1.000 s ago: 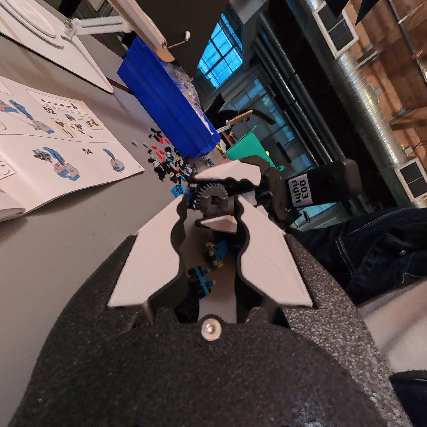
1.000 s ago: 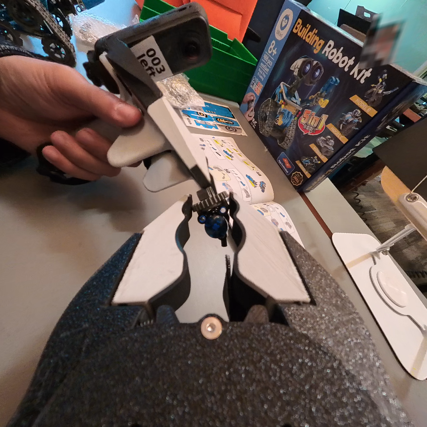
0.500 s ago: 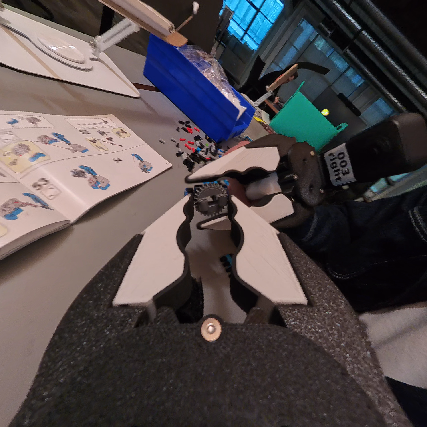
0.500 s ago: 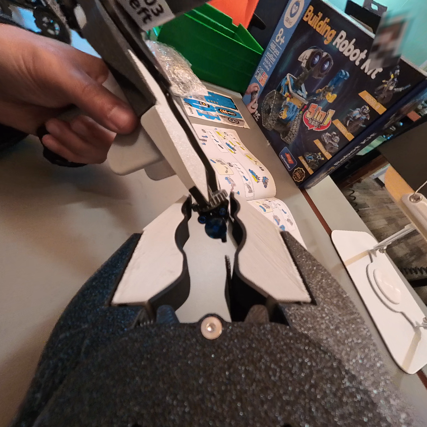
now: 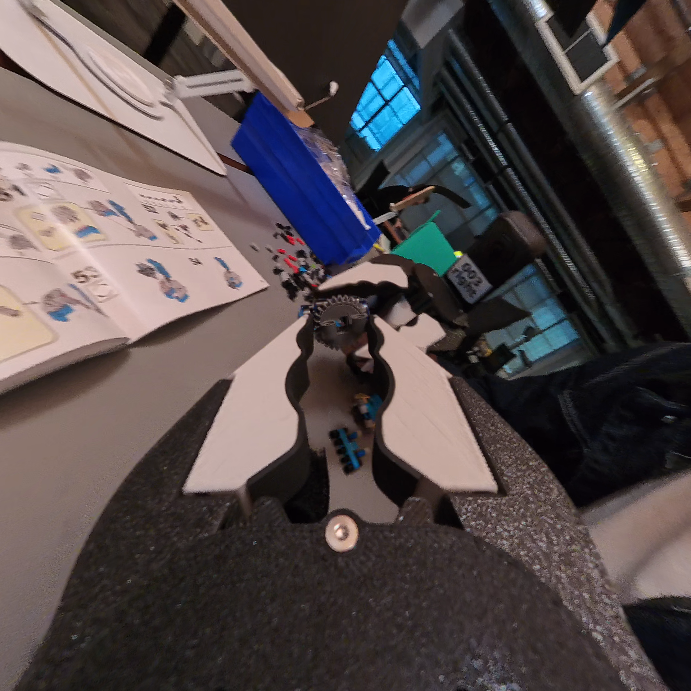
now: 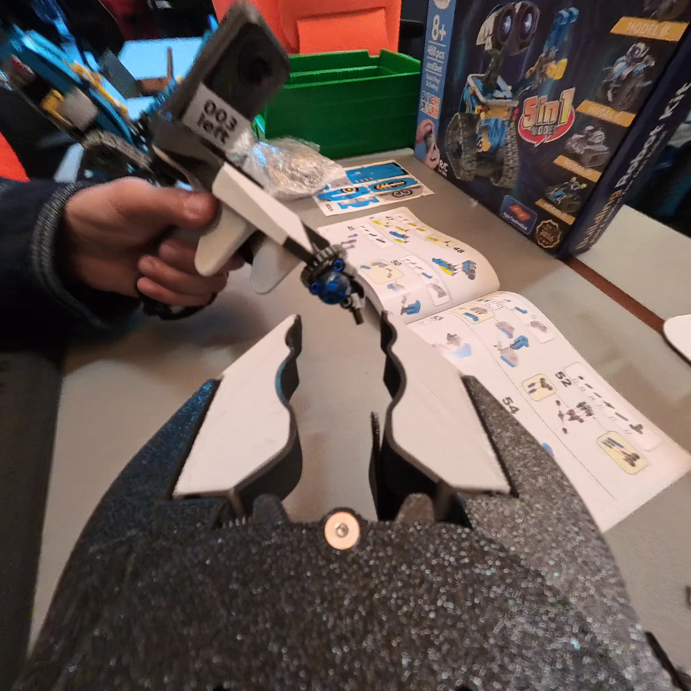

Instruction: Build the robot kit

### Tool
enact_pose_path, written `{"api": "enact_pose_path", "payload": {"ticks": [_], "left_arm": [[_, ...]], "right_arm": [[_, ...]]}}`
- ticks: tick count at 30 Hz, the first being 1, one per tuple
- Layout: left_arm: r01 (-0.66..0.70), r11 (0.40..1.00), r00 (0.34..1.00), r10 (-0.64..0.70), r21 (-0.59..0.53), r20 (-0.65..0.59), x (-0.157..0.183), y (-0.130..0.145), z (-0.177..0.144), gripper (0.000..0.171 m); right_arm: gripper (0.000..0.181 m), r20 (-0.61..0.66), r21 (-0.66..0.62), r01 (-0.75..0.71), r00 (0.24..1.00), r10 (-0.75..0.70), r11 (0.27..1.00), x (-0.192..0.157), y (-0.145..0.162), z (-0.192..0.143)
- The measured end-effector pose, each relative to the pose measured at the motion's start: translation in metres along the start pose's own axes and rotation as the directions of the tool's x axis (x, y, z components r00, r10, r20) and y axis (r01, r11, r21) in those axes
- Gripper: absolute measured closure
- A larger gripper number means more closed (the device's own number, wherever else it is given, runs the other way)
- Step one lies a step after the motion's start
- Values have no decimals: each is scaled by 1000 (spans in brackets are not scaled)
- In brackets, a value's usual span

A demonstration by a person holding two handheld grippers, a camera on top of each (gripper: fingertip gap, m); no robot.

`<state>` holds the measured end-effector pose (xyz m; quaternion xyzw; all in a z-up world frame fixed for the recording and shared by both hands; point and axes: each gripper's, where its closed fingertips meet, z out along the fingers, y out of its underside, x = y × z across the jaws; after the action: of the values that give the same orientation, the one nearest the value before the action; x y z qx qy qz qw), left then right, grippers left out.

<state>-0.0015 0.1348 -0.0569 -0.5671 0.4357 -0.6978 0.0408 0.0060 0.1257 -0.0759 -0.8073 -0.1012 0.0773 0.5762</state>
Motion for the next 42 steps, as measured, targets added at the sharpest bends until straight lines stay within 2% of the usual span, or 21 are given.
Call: {"api": "enact_pose_path", "payload": {"ticks": [2,8,12,14,17,21,24,27,29,34,38,42], "left_arm": [[40,999,997,-40,-6,-66,9,2,2,143],[121,991,980,-128,-54,-151,18,11,7,144],[143,987,971,-153,-68,-182,22,14,8,143],[112,991,976,-124,-74,-177,24,14,8,144],[20,997,987,-31,-75,-159,27,13,8,144],[-90,993,985,78,-73,-151,35,13,8,143],[-154,985,982,144,-74,-123,35,13,9,143],[-140,988,983,131,-62,-130,36,11,8,144],[-150,988,983,145,-31,-114,34,6,6,148],[-164,986,982,167,39,-93,33,-9,-1,142],[-140,989,978,145,45,-147,41,-9,-2,142],[-147,988,969,153,45,-194,51,-2,6,115]], "right_arm": [[144,7,52,6,1000,-7,999,2,-9,-6],[152,7,72,270,963,-271,960,-11,-6,-14],[168,15,92,310,950,-313,946,-19,-10,-16],[168,50,94,267,961,-273,959,-19,-11,-17],[166,152,102,121,979,-135,987,-22,-12,-19],[165,322,99,-89,945,52,991,-27,-17,-24],[165,326,104,-87,944,48,991,-26,-17,-25],[167,346,104,-108,936,66,989,-28,-18,-26],[174,359,97,-123,930,81,988,-29,-17,-26],[174,386,146,-200,913,131,969,-24,-28,-32],[175,407,151,-273,893,192,950,-18,-30,-34],[175,522,158,-435,799,299,886,-18,-41,-42]]}}
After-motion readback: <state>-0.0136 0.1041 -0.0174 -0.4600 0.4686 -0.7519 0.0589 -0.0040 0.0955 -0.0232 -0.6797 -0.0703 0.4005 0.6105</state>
